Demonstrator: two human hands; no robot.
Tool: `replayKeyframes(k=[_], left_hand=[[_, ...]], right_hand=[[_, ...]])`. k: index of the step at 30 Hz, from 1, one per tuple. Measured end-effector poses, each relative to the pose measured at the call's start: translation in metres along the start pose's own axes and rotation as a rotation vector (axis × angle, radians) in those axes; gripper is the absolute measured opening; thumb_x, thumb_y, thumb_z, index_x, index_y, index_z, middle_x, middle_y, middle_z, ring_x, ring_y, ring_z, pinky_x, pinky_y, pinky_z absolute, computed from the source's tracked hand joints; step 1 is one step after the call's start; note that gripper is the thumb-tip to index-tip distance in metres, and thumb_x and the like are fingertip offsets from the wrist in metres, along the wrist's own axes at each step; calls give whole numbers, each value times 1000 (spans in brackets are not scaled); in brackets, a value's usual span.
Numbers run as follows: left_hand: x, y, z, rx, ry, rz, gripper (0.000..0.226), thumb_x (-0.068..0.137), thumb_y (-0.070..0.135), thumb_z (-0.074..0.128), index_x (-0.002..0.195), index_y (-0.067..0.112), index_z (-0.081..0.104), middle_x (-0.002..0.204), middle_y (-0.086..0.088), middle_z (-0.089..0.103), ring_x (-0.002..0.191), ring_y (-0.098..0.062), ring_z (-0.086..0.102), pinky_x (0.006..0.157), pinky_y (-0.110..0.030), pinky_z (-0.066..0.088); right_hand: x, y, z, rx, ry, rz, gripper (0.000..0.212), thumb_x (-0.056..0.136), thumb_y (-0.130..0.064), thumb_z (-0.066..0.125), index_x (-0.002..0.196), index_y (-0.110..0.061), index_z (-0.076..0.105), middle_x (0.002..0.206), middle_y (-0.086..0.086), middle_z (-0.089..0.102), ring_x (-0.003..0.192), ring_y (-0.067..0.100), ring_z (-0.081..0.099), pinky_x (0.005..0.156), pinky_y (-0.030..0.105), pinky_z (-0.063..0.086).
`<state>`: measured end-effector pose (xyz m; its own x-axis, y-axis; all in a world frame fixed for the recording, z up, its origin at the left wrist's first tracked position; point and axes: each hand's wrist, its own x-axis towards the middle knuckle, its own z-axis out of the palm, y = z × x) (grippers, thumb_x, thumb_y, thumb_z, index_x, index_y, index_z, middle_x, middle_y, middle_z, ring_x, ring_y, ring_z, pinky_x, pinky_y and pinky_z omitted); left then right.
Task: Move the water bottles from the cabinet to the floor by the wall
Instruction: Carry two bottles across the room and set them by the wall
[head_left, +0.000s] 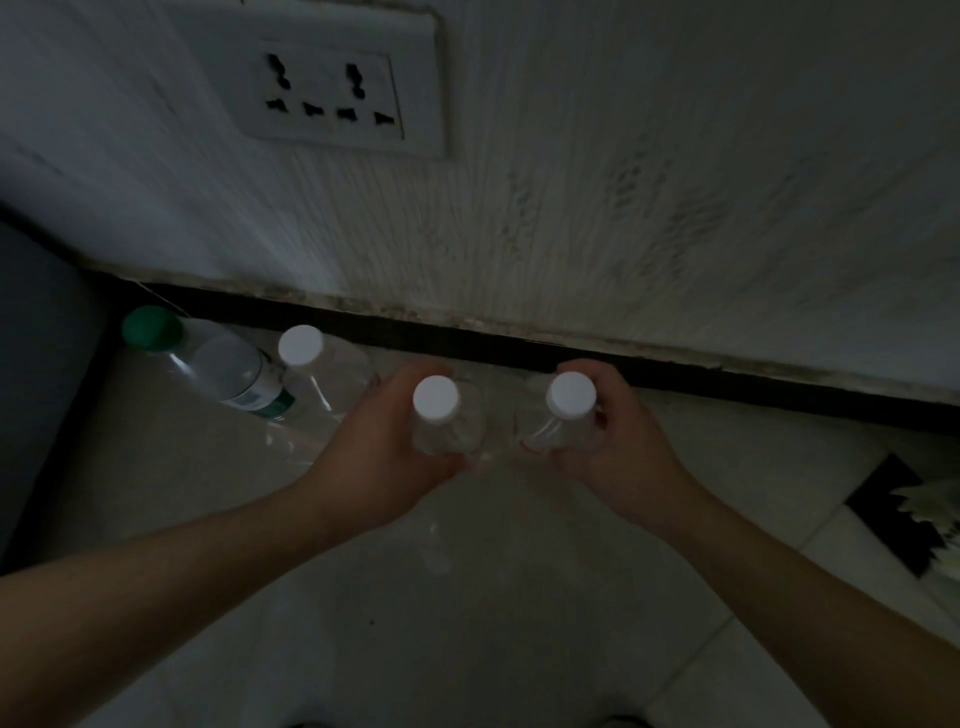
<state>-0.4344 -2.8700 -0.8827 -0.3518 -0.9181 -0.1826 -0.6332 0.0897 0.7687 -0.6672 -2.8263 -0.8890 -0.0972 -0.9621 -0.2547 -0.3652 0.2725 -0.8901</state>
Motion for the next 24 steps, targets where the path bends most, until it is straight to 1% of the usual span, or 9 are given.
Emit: replayKeyframes(k=[3,6,8,12,15,18,19,22,24], left_hand=[[0,2,-1,-5,-5,-1,79,63,23,89,123,40,42,117,18,55,111,-7,55,95,-28,47],[-1,4,-2,-6,-9,-17,81,63,26,89,127,39,42,120,16,55,112,-6,55,96,-28,48],[-2,5,-3,1,-7,-28,83,63,28,89,132,36,42,124,13,55,113,-6,53,97,-30,48],[-4,14,-8,-6,-24,-42,88,65,32,88,138,33,39,130,18,49,117,-2,49,98,-23,44],[-7,23,-12,-30,-21,-43,95,64,34,88,143,32,36,136,21,44,121,4,44,97,-15,37],[-11,36,-18,-68,-7,-42,98,65,35,89,145,33,33,139,23,41,125,9,39,99,-11,34],[-13,42,-21,-71,-4,-38,98,65,35,89,145,34,33,138,24,40,125,10,38,99,-9,33],[-15,63,-34,-73,-1,-31,98,65,37,88,144,36,32,135,27,37,116,17,37,91,0,30],[-16,78,-48,-41,-5,-8,96,65,43,87,144,36,32,138,25,39,117,15,39,92,-2,30]], right_hand=[[-2,-1,-1,6,-16,2,71,63,-4,85,121,-25,50,108,-21,59,95,-17,56,75,3,43],[-2,-2,-2,13,-24,6,75,62,-6,87,125,-23,50,112,-19,59,99,-11,57,76,7,45],[-1,-3,-3,7,-31,10,78,61,-5,87,126,-25,50,116,-19,58,102,-9,57,77,8,45],[-1,-8,-7,-40,-59,1,83,61,-11,89,131,-28,46,125,-22,52,116,-5,52,85,3,41],[-4,-14,-11,-39,-79,33,90,59,-13,90,136,-27,43,133,-16,50,123,2,49,97,12,39],[-12,-29,-13,-6,-66,60,102,51,-27,93,139,-23,40,139,-11,47,126,2,47,103,20,39],[-15,-35,-14,6,-62,73,103,52,-25,94,139,-22,40,141,-9,47,127,3,46,105,22,40],[-23,-56,-21,19,-54,94,98,57,-3,90,139,-19,40,142,-5,47,130,7,46,111,34,39],[-29,-74,-28,7,-66,104,96,58,-1,89,139,-18,40,141,-5,46,129,7,46,111,35,38]])
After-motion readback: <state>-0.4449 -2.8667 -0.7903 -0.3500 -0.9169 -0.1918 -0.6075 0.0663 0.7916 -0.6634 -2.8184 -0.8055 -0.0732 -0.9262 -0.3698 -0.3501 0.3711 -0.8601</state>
